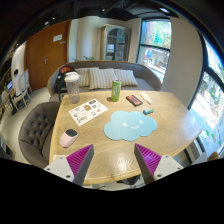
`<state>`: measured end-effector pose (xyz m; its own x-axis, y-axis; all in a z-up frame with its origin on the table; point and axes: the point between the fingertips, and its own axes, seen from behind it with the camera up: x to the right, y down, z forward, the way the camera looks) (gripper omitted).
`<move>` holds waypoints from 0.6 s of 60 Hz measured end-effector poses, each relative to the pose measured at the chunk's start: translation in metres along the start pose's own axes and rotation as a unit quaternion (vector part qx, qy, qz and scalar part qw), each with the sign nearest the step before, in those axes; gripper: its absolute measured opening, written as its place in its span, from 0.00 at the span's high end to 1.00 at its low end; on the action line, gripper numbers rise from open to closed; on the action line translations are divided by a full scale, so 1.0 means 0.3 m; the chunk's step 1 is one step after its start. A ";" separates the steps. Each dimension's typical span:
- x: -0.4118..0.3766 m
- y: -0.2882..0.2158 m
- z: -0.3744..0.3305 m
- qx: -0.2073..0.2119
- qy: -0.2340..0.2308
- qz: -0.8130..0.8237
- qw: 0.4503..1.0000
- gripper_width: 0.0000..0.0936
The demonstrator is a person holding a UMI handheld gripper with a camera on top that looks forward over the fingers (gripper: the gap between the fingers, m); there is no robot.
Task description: Arrange mouse
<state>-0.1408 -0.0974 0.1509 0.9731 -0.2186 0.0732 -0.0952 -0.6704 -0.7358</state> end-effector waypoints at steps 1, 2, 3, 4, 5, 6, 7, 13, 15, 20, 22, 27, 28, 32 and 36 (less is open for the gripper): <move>0.002 0.000 0.001 0.001 0.000 0.000 1.000 0.10; 0.004 0.001 0.001 0.001 0.000 -0.001 1.000 0.10; 0.008 0.003 0.003 0.002 -0.001 -0.002 1.000 0.10; 0.022 0.010 0.011 0.002 -0.003 -0.002 1.000 0.10; 0.028 0.015 0.014 0.002 -0.005 -0.002 1.000 0.10; 0.001 0.011 0.004 0.002 -0.008 -0.001 1.000 0.10; 0.042 0.030 0.025 0.002 -0.012 -0.001 1.000 0.10; 0.063 0.078 0.073 0.002 -0.031 0.005 1.000 0.10; 0.034 0.091 0.062 -0.004 -0.034 0.003 0.999 0.11; -0.005 0.149 0.108 -0.004 -0.049 -0.012 0.999 0.11; -0.040 0.172 0.125 -0.005 -0.056 -0.011 0.998 0.11; -0.160 0.223 0.157 -0.009 -0.076 -0.003 0.997 0.11; -0.184 0.232 0.167 -0.009 -0.080 -0.001 0.997 0.11; -0.295 0.256 0.213 -0.005 -0.096 0.001 0.995 0.11; -0.421 0.260 0.242 0.002 -0.114 0.004 0.994 0.11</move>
<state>-0.2559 -0.0706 0.0352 0.9946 -0.0581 -0.0865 -0.1032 -0.6661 -0.7387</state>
